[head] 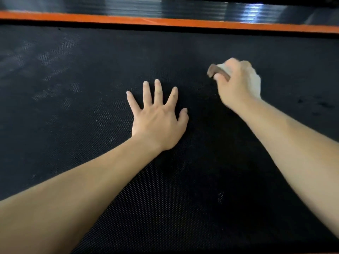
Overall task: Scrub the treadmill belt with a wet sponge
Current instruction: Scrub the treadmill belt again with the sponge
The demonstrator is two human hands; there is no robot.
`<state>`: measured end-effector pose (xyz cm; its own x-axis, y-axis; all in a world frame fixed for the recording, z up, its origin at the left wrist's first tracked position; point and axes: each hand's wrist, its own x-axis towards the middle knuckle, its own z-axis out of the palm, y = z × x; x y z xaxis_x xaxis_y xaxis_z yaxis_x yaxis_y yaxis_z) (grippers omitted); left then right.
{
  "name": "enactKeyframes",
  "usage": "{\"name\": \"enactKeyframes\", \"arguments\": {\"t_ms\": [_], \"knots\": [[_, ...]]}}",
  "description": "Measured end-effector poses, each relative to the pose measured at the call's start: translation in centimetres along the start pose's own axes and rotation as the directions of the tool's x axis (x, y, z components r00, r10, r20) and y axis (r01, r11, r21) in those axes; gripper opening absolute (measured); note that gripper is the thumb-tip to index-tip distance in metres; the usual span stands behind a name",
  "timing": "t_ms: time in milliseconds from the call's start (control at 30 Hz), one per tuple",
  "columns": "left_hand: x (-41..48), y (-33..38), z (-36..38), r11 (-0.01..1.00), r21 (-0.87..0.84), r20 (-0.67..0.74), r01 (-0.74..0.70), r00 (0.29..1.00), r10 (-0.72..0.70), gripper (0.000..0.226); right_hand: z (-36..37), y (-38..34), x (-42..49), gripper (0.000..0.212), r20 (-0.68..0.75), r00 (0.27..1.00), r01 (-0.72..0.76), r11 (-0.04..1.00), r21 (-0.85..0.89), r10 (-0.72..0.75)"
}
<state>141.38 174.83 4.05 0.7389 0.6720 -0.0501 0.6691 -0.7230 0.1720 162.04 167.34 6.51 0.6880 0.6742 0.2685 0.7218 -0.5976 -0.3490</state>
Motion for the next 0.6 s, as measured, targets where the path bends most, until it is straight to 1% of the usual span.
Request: {"name": "enactKeyframes", "arguments": {"t_ms": [33,67,100,133,167,200,267,300,333,367,433,467,500,533,600], "knots": [[0.0,0.0,0.0,1.0,0.008,0.0,0.002,1.0,-0.002,0.069,0.4,-0.8,-1.3,0.024,0.029,0.994,0.109,0.994,0.014,-0.109],[0.0,0.1,0.0,1.0,0.014,0.002,0.006,1.0,-0.006,0.069,0.5,-1.7,-3.0,0.022,0.069,0.968,0.237,0.97,0.05,-0.24],[0.0,0.1,-0.1,1.0,0.018,0.004,0.009,1.0,-0.009,0.069,0.4,-1.9,-4.1,0.02,0.106,0.934,0.332,0.939,0.092,-0.341],[0.1,0.1,-0.1,1.0,0.02,0.006,0.013,1.0,-0.013,0.069,0.1,-1.5,-4.1,0.018,0.139,0.911,0.377,0.92,0.103,-0.389],[0.0,0.1,-0.1,1.0,0.021,0.006,0.016,1.0,-0.016,0.069,0.0,-1.0,-3.0,0.017,0.144,0.911,0.378,0.922,0.086,-0.387],[0.1,0.1,-0.1,1.0,0.021,0.004,0.014,1.0,-0.015,0.069,0.0,-0.6,-1.3,0.018,0.127,0.937,0.321,0.945,0.056,-0.326],[0.2,0.1,-0.1,1.0,0.014,0.001,0.014,1.0,-0.014,0.07,0.4,0.2,1.9,0.022,0.062,0.992,0.107,0.994,0.038,-0.109],[0.1,0.1,-0.1,1.0,0.011,-0.001,0.016,1.0,-0.016,0.07,0.8,0.2,2.3,0.024,0.034,0.999,0.034,0.999,0.032,-0.035],[0.1,0.2,0.0,1.0,0.011,-0.003,0.021,1.0,-0.021,0.07,1.2,-0.3,1.8,0.024,0.014,0.999,0.053,0.999,0.009,-0.053],[0.1,0.2,-0.1,1.0,0.014,-0.004,0.025,1.0,-0.025,0.07,1.7,-0.8,0.7,0.023,0.022,0.991,0.133,0.991,0.009,-0.133],[0.2,0.3,-0.1,0.999,0.018,-0.004,0.03,1.0,-0.03,0.071,1.8,-1.5,-1.9,0.017,0.097,0.937,0.328,0.94,0.097,-0.337],[0.2,0.3,-0.1,0.999,0.019,-0.003,0.033,0.999,-0.033,0.071,1.5,-1.2,-2.0,0.015,0.127,0.913,0.375,0.919,0.121,-0.389],[0.2,0.2,-0.1,0.999,0.02,0.0,0.035,0.999,-0.035,0.071,1.3,-0.7,-1.1,0.016,0.131,0.908,0.384,0.915,0.122,-0.398],[0.3,0.2,-0.2,0.999,0.02,0.003,0.033,0.999,-0.033,0.071,1.4,-0.2,0.5,0.018,0.102,0.927,0.353,0.931,0.09,-0.361],[0.3,0.2,-0.2,0.999,0.021,0.008,0.029,1.0,-0.029,0.071,1.9,0.5,4.1,0.025,0.035,0.988,0.15,0.988,0.028,-0.151]]}}
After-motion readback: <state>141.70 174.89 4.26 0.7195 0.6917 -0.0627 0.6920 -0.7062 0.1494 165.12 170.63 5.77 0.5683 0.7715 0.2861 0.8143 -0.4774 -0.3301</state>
